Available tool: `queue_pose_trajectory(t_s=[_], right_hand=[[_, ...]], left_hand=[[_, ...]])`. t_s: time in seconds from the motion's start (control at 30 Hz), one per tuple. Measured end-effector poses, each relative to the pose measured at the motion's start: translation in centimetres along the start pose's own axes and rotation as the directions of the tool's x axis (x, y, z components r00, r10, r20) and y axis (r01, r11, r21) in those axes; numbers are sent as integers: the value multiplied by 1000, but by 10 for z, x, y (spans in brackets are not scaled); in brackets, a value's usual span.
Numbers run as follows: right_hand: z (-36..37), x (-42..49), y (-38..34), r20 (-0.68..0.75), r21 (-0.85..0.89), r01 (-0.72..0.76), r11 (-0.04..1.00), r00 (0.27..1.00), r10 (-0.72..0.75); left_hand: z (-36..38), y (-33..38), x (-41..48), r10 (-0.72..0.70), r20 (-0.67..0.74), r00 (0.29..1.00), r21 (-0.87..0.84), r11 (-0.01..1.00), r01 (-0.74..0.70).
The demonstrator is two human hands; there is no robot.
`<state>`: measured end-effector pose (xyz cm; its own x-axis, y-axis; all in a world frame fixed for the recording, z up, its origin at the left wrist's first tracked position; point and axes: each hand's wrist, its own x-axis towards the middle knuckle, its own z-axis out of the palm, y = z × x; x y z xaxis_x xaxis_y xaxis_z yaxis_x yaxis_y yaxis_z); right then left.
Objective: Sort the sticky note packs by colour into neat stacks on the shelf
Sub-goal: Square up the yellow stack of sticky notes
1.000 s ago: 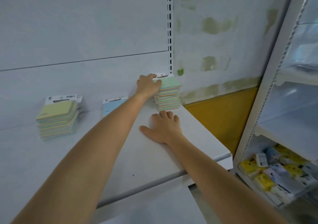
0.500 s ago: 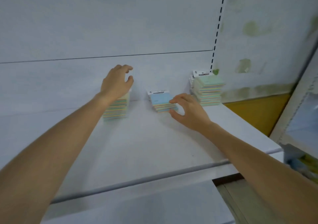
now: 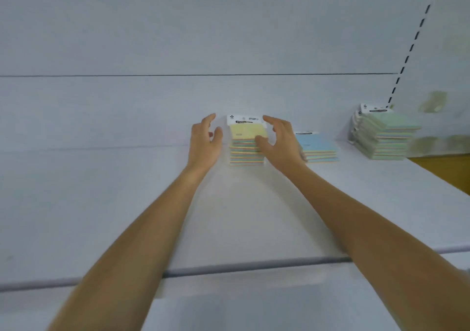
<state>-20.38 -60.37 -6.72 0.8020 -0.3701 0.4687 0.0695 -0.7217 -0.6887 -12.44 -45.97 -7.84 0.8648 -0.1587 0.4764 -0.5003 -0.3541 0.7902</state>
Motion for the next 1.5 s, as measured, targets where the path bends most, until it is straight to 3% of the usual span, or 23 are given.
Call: queue_pose_trajectory(t_s=[0.1, 0.27, 0.5, 0.7, 0.87, 1.07, 1.27, 1.37, 1.5], right_hand=[[11, -4, 9, 18, 45, -26, 999, 1000, 25], [18, 0, 20, 142, -29, -29, 999, 989, 32], [18, 2, 18, 131, -43, -55, 998, 990, 60], [15, 2, 20, 158, -9, -46, 999, 986, 47], [16, 3, 18, 161, -27, 5, 1000, 987, -1], [15, 4, 19, 106, 109, -95, 989, 991, 84], [14, 3, 18, 185, 52, -87, 995, 980, 76], [15, 2, 19, 204, 13, -55, 998, 978, 51], [14, 1, 20, 201, -43, -16, 999, 979, 25]], left_hand=[[10, -3, -7, 14, 120, 993, -38, 999, -10], [13, -2, -8, 71, 249, 966, -62, 996, -57], [16, -8, -3, 52, 170, 984, -96, 995, -36], [15, -10, -6, 20, 318, 948, -86, 996, 8], [13, -14, -9, 59, 253, 966, 33, 997, -70], [17, -11, -8, 41, 308, 951, 60, 996, -63], [17, -9, -9, -80, 421, 903, 39, 997, 70], [17, -16, -8, 5, 427, 904, 34, 999, -22], [22, -33, 2, -18, 406, 914, 27, 1000, 8]])
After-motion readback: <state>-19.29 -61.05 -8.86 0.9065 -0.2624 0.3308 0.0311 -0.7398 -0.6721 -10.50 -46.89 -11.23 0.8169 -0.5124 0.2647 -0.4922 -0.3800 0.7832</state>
